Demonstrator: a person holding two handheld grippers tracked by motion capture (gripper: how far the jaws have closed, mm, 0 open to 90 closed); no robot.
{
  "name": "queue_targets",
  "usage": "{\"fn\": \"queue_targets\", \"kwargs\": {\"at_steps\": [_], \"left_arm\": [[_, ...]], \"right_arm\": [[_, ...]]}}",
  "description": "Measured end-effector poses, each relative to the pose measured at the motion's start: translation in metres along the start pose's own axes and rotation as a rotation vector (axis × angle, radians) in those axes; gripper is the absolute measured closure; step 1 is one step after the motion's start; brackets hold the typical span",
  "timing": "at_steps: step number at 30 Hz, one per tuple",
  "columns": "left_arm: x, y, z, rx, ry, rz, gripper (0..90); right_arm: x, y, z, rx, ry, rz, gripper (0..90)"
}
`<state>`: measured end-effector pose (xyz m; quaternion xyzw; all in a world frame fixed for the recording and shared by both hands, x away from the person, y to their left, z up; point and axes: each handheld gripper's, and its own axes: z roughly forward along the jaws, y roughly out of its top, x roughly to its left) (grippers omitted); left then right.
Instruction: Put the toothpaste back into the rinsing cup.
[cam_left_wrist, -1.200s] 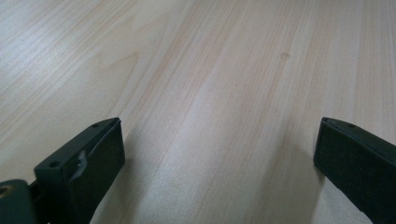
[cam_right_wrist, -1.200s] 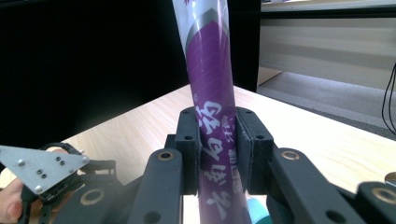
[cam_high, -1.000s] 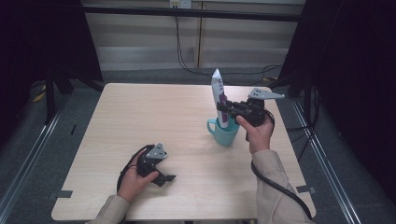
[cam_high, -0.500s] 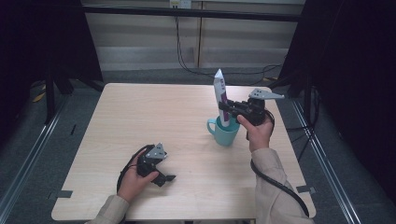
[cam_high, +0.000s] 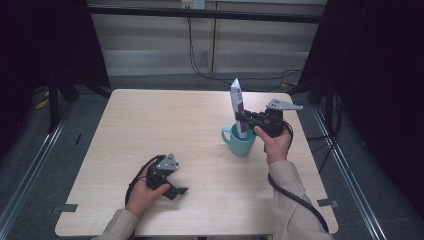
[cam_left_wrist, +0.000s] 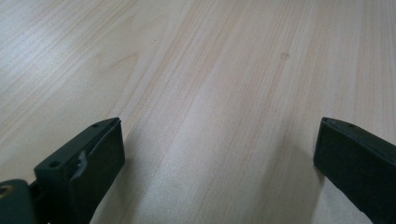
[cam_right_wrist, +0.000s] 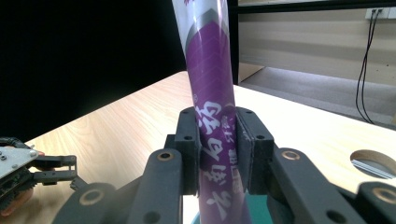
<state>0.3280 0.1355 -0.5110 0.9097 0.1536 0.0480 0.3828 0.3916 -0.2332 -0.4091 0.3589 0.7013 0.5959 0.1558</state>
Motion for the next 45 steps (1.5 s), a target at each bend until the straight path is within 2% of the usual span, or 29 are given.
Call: {"fn": "queue_targets", "kwargs": {"at_steps": [22, 37, 45], "left_arm": [[0.000, 0.000, 0.000, 0.001, 0.000, 0.001, 1.8], [0.000, 0.000, 0.000, 0.001, 0.000, 0.001, 1.7], [0.000, 0.000, 0.000, 0.001, 0.001, 0.001, 1.8]], "right_arm": [[-0.014, -0.024, 0.001, 0.033, -0.039, 0.009, 71.7], [-0.017, -0.037, 0.006, 0.069, -0.060, 0.019, 71.3], [-0.016, -0.039, 0.006, 0.090, -0.070, 0.009, 71.1]]}}
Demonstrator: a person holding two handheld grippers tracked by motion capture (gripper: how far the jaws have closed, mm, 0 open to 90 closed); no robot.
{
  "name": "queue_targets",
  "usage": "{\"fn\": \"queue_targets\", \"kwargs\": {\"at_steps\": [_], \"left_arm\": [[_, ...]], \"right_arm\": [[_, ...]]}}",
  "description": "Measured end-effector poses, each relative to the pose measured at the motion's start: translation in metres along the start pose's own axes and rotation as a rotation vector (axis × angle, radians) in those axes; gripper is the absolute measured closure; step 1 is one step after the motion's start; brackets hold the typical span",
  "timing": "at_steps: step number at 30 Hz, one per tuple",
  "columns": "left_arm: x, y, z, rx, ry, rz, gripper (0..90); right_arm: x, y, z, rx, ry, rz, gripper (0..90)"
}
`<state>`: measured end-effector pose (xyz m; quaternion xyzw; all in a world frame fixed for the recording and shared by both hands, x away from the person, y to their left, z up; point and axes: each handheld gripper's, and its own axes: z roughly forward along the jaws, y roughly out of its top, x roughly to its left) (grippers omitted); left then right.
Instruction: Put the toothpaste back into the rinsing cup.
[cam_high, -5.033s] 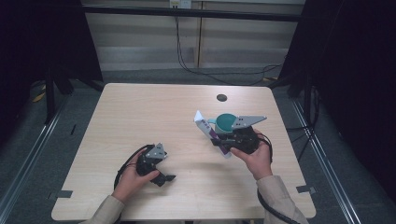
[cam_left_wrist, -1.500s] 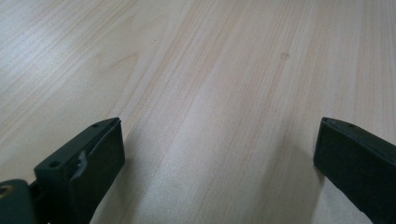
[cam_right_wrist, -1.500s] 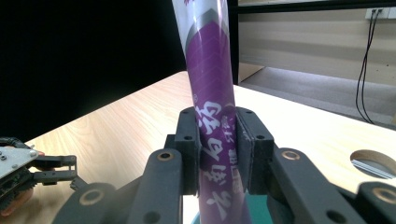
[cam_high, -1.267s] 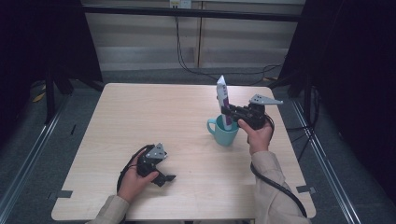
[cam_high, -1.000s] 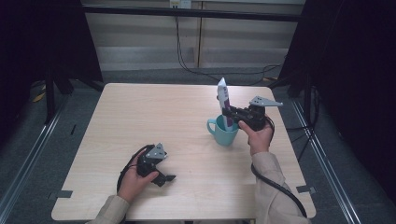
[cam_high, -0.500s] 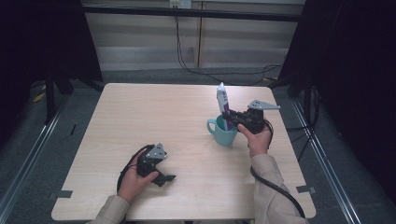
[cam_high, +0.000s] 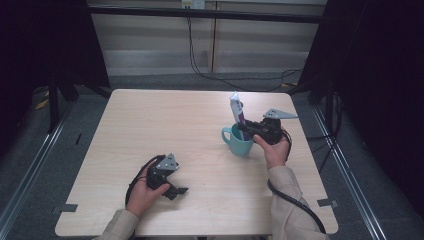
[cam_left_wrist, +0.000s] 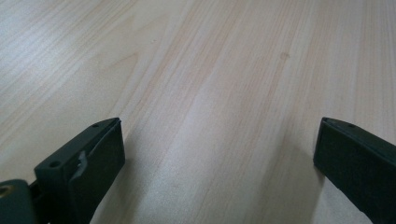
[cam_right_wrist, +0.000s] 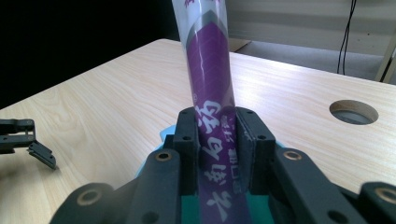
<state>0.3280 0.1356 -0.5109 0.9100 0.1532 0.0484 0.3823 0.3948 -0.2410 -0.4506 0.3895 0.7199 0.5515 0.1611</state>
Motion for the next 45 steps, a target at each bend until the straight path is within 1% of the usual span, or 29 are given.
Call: {"fn": "queue_targets", "kwargs": {"at_steps": [9, 22, 25, 26, 27, 28, 29, 31, 38, 43, 45], "left_arm": [[0.000, 0.000, 0.000, -0.001, 0.000, 0.000, 1.9], [0.000, 0.000, 0.000, -0.001, 0.000, 0.000, 1.9], [0.000, 0.000, 0.000, -0.001, 0.000, 0.001, 1.9], [0.000, 0.000, 0.000, -0.002, 0.000, 0.001, 1.9], [0.000, 0.000, 0.000, -0.001, -0.001, 0.001, 1.9], [0.000, 0.000, 0.000, -0.001, -0.001, 0.001, 1.9], [0.000, 0.000, 0.000, -0.001, -0.001, 0.001, 1.9], [0.000, 0.000, 0.000, -0.001, 0.000, 0.000, 1.9], [0.000, 0.000, 0.000, -0.002, -0.001, 0.001, 2.0], [0.000, 0.000, 0.000, -0.002, -0.001, 0.000, 2.0], [0.000, 0.000, 0.000, -0.001, -0.001, 0.002, 1.9]], "right_arm": [[0.000, -0.001, 0.001, 0.014, -0.006, -0.002, 70.8], [0.001, -0.001, 0.003, 0.033, -0.002, -0.004, 70.0], [0.001, 0.000, 0.003, 0.030, -0.004, -0.006, 70.3], [0.001, 0.000, 0.002, 0.026, -0.003, -0.003, 72.4], [0.000, 0.001, 0.000, 0.004, -0.003, -0.001, 73.9], [-0.001, 0.002, -0.001, -0.020, 0.009, 0.015, 74.6], [-0.001, 0.004, -0.003, -0.030, 0.010, 0.022, 74.7], [-0.001, 0.007, -0.004, -0.013, -0.004, 0.000, 74.2], [-0.001, 0.006, -0.008, -0.016, -0.006, -0.004, 73.1], [-0.001, 0.005, -0.009, 0.000, -0.009, -0.014, 71.9], [0.000, 0.005, -0.009, 0.014, -0.009, -0.017, 70.6]]}}
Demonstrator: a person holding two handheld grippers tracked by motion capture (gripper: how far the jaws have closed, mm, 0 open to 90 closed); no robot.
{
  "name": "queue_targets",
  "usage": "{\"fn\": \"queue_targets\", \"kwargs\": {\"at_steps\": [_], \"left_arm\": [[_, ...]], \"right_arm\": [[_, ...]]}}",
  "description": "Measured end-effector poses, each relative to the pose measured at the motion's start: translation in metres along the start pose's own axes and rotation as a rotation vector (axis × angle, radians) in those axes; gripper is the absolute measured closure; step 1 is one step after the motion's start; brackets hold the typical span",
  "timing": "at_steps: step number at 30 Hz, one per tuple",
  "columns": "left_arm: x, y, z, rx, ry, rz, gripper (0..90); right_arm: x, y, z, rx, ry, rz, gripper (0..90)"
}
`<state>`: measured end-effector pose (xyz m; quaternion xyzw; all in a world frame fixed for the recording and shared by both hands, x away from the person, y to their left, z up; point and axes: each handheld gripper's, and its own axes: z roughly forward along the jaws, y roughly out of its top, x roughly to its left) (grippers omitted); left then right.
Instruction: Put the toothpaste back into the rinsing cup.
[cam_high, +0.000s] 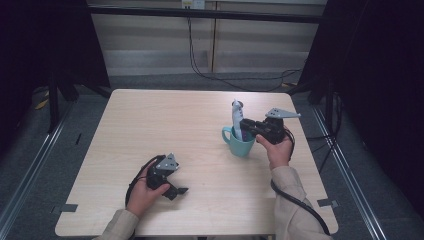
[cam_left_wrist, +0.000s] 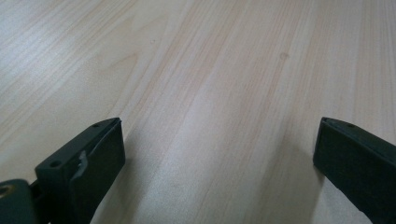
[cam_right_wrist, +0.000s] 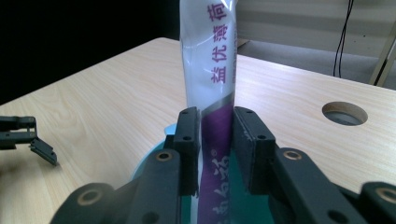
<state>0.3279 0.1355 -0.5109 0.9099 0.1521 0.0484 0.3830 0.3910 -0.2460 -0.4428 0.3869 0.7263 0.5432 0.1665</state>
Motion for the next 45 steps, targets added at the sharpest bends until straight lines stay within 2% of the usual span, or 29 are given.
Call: {"fn": "queue_targets", "kwargs": {"at_steps": [4, 7, 22, 26, 32, 40, 42, 45], "left_arm": [[0.000, 0.000, 0.000, 0.000, 0.000, -0.001, 1.9], [0.000, 0.000, 0.000, 0.000, 0.000, 0.000, 1.9], [0.000, 0.000, 0.000, 0.001, 0.001, -0.001, 1.9], [0.000, 0.000, 0.000, -0.002, 0.001, -0.002, 2.0], [0.000, 0.000, 0.000, -0.001, 0.002, -0.003, 2.0], [0.000, 0.000, 0.000, -0.001, 0.004, -0.003, 2.1], [0.000, 0.000, 0.000, 0.001, 0.004, -0.002, 2.2], [0.000, 0.000, 0.000, 0.001, 0.004, -0.002, 2.2]], "right_arm": [[0.001, 0.000, -0.001, 0.011, -0.002, -0.009, 67.4], [0.001, -0.001, -0.001, 0.024, -0.006, -0.006, 61.0], [0.008, 0.005, -0.003, 0.058, 0.004, -0.035, 47.1], [0.008, 0.006, -0.004, 0.068, 0.000, -0.025, 43.2], [0.010, 0.007, -0.005, 0.083, 0.007, -0.034, 38.5], [0.012, 0.009, -0.010, 0.107, 0.016, -0.030, 31.0], [0.013, 0.009, -0.012, 0.125, 0.010, -0.046, 26.6], [0.015, 0.009, -0.015, 0.134, 0.014, -0.046, 25.6]]}}
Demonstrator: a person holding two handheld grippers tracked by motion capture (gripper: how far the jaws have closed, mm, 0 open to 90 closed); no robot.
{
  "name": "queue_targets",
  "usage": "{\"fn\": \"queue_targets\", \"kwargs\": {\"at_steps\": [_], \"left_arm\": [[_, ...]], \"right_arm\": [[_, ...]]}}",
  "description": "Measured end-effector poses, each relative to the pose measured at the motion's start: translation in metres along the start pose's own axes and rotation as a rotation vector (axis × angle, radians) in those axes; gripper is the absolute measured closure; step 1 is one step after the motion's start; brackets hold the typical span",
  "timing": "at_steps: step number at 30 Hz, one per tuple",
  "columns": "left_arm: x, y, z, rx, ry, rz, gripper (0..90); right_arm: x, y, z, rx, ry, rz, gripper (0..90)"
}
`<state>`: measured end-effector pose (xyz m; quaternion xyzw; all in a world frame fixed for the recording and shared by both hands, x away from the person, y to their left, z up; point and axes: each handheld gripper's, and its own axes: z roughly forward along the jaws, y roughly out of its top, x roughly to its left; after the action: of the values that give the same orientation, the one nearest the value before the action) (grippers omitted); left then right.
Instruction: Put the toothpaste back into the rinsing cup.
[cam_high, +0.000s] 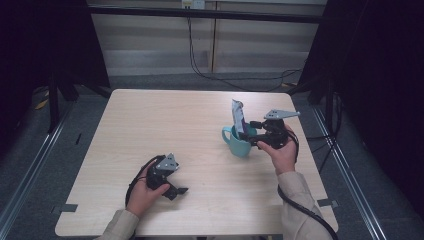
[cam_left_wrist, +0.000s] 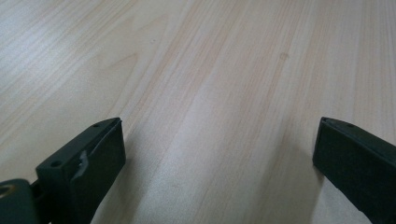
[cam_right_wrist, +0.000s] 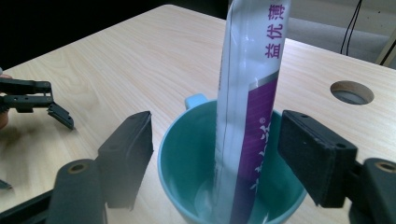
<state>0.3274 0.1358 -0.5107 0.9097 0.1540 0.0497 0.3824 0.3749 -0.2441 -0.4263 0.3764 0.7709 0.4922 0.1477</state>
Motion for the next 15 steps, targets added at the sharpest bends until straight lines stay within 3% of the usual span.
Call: {"fn": "queue_targets", "kwargs": {"at_steps": [6, 15], "left_arm": [[0.000, 0.000, 0.000, 0.000, -0.001, 0.000, 2.5], [0.000, 0.000, 0.000, 0.001, -0.001, 0.000, 2.7]], "right_arm": [[0.004, 0.000, -0.006, 0.037, 0.001, -0.014, 22.6], [0.008, -0.001, -0.017, 0.045, 0.005, -0.030, 19.7]]}}
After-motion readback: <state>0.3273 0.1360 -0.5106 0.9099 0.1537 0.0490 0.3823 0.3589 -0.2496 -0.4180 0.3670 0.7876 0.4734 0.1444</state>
